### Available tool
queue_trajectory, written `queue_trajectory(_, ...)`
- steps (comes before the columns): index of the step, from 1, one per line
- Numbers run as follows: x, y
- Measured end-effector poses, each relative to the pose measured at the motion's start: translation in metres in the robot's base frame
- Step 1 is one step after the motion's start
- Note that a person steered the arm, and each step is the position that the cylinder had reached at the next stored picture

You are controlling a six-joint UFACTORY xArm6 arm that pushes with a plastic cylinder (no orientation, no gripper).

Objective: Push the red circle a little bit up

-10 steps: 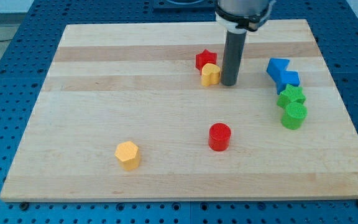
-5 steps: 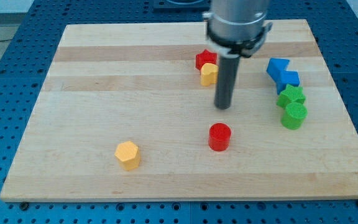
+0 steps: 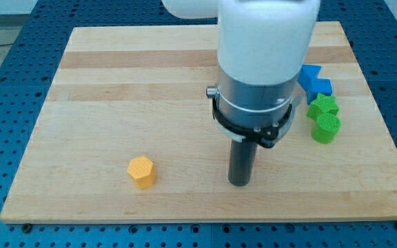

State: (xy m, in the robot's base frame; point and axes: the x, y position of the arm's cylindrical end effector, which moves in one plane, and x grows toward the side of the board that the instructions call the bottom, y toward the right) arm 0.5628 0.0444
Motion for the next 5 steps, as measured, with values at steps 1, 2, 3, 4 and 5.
queue_trajectory(1, -0.026, 0.0)
queue_trajectory(2, -0.036, 0.02)
queue_trajectory(3, -0.045, 0.046)
queue_trajectory(4, -0.069, 0.043)
queue_trajectory(5, -0.094, 0.027)
